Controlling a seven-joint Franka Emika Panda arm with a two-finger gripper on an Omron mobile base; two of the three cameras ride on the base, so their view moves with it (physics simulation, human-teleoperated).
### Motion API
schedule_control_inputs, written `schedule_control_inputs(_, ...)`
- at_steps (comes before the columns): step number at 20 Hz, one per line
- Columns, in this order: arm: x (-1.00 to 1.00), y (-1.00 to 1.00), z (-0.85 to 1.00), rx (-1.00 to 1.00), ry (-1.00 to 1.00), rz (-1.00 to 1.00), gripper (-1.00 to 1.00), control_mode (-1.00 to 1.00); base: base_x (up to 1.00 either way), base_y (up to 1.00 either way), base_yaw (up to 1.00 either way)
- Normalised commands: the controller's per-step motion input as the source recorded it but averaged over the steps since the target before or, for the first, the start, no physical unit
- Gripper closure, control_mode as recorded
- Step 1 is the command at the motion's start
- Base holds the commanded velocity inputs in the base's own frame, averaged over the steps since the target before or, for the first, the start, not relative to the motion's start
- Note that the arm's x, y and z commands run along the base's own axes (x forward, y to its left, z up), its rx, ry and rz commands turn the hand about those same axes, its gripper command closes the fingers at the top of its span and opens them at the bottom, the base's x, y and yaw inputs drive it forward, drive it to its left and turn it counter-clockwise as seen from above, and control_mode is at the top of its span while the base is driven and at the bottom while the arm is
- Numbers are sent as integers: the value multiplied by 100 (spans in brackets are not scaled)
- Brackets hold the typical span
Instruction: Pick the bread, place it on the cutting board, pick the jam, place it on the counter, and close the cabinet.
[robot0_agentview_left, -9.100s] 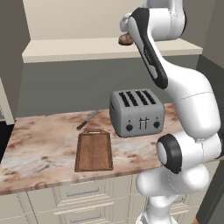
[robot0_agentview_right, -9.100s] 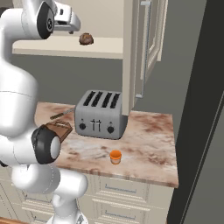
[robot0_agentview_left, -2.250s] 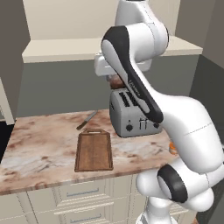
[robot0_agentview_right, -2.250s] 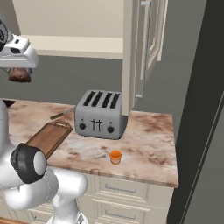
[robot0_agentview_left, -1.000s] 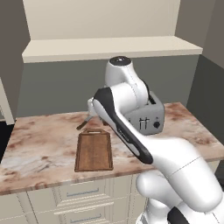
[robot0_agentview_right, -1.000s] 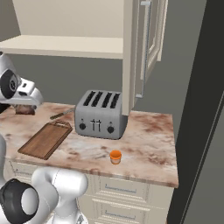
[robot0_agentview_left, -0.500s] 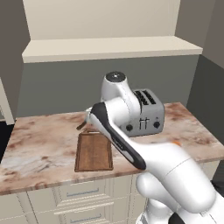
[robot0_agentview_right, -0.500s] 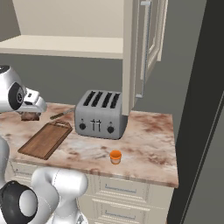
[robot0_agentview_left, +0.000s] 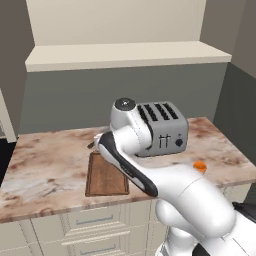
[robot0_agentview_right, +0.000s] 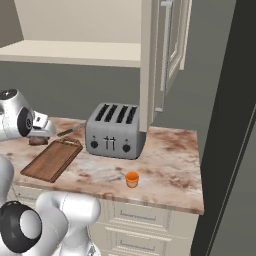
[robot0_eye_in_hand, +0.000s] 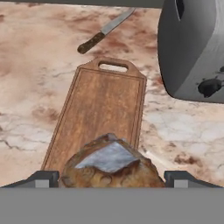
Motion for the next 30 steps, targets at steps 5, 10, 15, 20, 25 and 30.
schedule_control_inputs(5, 25, 14, -46, 0, 0, 0, 100, -100, 0, 0, 0)
schedule_control_inputs(10, 20, 7, -41, 0, 0, 0, 100, -100, 0, 0, 0)
schedule_control_inputs(15, 20, 2, -32, 0, 0, 0, 100, -100, 0, 0, 0)
schedule_control_inputs(20, 9, 0, -26, 0, 0, 0, 100, -100, 0, 0, 0)
schedule_control_inputs(25, 1, 0, -26, 0, 0, 0, 100, -100, 0, 0, 0)
schedule_control_inputs(30, 0, 1, -26, 0, 0, 0, 100, -100, 0, 0, 0)
